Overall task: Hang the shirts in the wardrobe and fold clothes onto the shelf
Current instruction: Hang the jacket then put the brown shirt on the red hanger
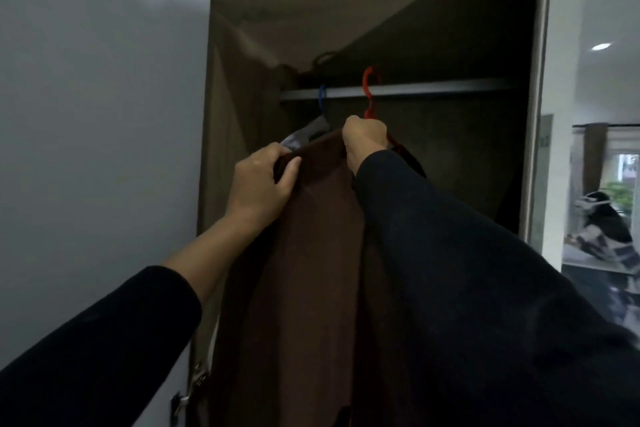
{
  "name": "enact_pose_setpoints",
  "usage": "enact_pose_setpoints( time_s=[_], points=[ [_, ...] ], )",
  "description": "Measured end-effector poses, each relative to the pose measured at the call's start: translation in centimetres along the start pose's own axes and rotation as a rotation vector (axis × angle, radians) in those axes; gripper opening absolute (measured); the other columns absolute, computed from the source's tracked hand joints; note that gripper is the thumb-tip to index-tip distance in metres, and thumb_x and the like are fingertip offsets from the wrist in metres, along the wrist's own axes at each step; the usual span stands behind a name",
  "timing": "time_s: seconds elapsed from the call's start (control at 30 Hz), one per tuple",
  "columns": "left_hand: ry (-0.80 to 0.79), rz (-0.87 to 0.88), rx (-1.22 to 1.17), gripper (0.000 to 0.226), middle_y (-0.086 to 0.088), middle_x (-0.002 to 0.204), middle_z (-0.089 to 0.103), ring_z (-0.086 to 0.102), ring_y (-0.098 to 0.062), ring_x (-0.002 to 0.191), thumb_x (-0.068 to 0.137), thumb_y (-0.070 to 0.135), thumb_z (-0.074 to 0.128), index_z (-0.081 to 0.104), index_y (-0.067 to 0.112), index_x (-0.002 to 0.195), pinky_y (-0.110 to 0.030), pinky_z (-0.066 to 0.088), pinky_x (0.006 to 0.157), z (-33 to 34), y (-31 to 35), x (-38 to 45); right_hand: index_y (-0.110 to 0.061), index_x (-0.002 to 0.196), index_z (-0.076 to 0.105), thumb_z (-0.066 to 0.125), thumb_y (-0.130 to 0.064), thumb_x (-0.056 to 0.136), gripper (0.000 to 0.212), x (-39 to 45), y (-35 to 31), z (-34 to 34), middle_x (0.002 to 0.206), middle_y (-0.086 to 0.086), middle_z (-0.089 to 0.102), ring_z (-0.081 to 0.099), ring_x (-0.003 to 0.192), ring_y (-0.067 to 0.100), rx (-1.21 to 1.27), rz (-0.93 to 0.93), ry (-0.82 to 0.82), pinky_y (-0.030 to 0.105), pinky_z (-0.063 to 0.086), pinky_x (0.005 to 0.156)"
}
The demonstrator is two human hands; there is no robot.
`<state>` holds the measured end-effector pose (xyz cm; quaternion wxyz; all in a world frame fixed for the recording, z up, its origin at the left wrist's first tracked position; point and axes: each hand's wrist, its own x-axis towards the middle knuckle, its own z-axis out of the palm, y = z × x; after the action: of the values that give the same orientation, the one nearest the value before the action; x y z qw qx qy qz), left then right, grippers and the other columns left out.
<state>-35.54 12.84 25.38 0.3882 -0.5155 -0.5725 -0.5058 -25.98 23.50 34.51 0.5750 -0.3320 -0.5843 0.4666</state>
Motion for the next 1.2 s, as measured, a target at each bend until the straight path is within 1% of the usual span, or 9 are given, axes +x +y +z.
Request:
enact_pose_setpoints(
  time_s=[0.1,0.33,0.4,0.5,0.57,0.77,0.9,1.07,1.2],
  points=[
    [0.014,0.016,-0.016,0.017,0.005,0.084,0.061,0.057,-0.008,0.074,0.091,0.028,0.059,0.064,0.013,0.096,-0.015,0.045,0.063,1.8,0.3,2.0,-0.008,0.131,0.051,0.050,-0.024,0.096,0.038,2.9,-0.6,0.1,0.123,0.010,0.060,0.059,0.110,0.025,0.030,-0.019,-0.028,0.031,0.047,0.087],
    [0.000,0.070,-0.022,0.018,-0.003,0.094,0.063,0.057,-0.012,0.083,0.092,0.023,0.057,0.062,0.011,0.103,-0.021,0.042,0.070,5.6,0.2,5.2,-0.008,0.129,0.051,0.042,-0.028,0.099,0.038,8.3,-1.1,1.9,0.126,0.012,0.058,0.059,0.112,0.025,0.032,-0.024,-0.042,0.030,0.047,0.088],
    [-0.017,0.081,-0.006,0.020,-0.004,0.098,0.063,0.058,-0.014,0.088,0.092,0.024,0.057,0.061,0.010,0.106,-0.021,0.042,0.073,6.4,-0.1,5.7,-0.006,0.131,0.050,0.039,-0.026,0.100,0.038,9.4,-1.0,2.2,0.129,0.012,0.056,0.057,0.115,0.025,0.029,-0.023,-0.044,0.028,0.045,0.089],
    [-0.034,0.095,0.020,0.022,-0.006,0.100,0.065,0.058,-0.015,0.091,0.092,0.024,0.057,0.062,0.009,0.108,-0.016,0.034,0.073,7.4,-0.9,6.2,-0.002,0.134,0.046,0.038,-0.021,0.100,0.040,10.7,-0.3,2.8,0.135,0.015,0.052,0.052,0.123,0.029,0.021,-0.043,-0.032,0.031,0.042,0.100],
    [-0.065,0.088,0.018,0.024,-0.006,0.104,0.065,0.059,-0.016,0.095,0.092,0.025,0.056,0.062,0.010,0.110,-0.016,0.034,0.076,8.1,-1.7,6.3,0.000,0.137,0.042,0.038,-0.017,0.100,0.042,11.4,0.4,3.4,0.140,0.018,0.047,0.047,0.128,0.031,0.030,-0.043,-0.030,0.034,0.039,0.106],
    [-0.114,0.049,-0.031,0.026,-0.005,0.108,0.065,0.058,-0.013,0.097,0.092,0.027,0.056,0.060,0.013,0.114,-0.018,0.037,0.079,9.8,-3.1,6.2,-0.001,0.138,0.045,0.041,-0.016,0.097,0.043,13.5,2.8,3.6,0.139,0.017,0.049,0.047,0.128,0.034,-0.008,-0.110,0.002,0.035,0.038,0.105],
    [-0.122,0.028,-0.045,0.029,-0.004,0.111,0.064,0.057,-0.013,0.100,0.092,0.025,0.057,0.059,0.012,0.117,-0.018,0.038,0.081,9.5,-3.3,5.6,-0.004,0.133,0.052,0.041,-0.031,0.099,0.045,13.6,3.4,3.0,0.135,0.017,0.054,0.051,0.124,0.033,-0.119,-0.153,-0.003,0.036,0.040,0.103],
    [-0.157,-0.010,-0.018,0.036,-0.007,0.114,0.064,0.058,-0.019,0.104,0.088,0.021,0.062,0.056,0.011,0.122,-0.020,0.039,0.085,8.4,-3.1,3.8,-0.006,0.122,0.061,0.045,-0.031,0.098,0.038,11.8,4.5,1.6,0.129,0.014,0.058,0.054,0.119,0.031,-0.188,-0.197,0.009,0.036,0.043,0.102],
    [-0.210,-0.062,0.013,0.035,-0.007,0.112,0.064,0.059,-0.020,0.104,0.088,0.021,0.062,0.058,0.011,0.121,-0.019,0.038,0.083,6.3,-2.9,1.0,-0.012,0.130,0.056,0.050,-0.035,0.095,0.042,8.6,6.0,0.2,0.136,0.012,0.052,0.051,0.123,0.031,-0.202,-0.179,0.007,0.035,0.042,0.103]
  ],
)
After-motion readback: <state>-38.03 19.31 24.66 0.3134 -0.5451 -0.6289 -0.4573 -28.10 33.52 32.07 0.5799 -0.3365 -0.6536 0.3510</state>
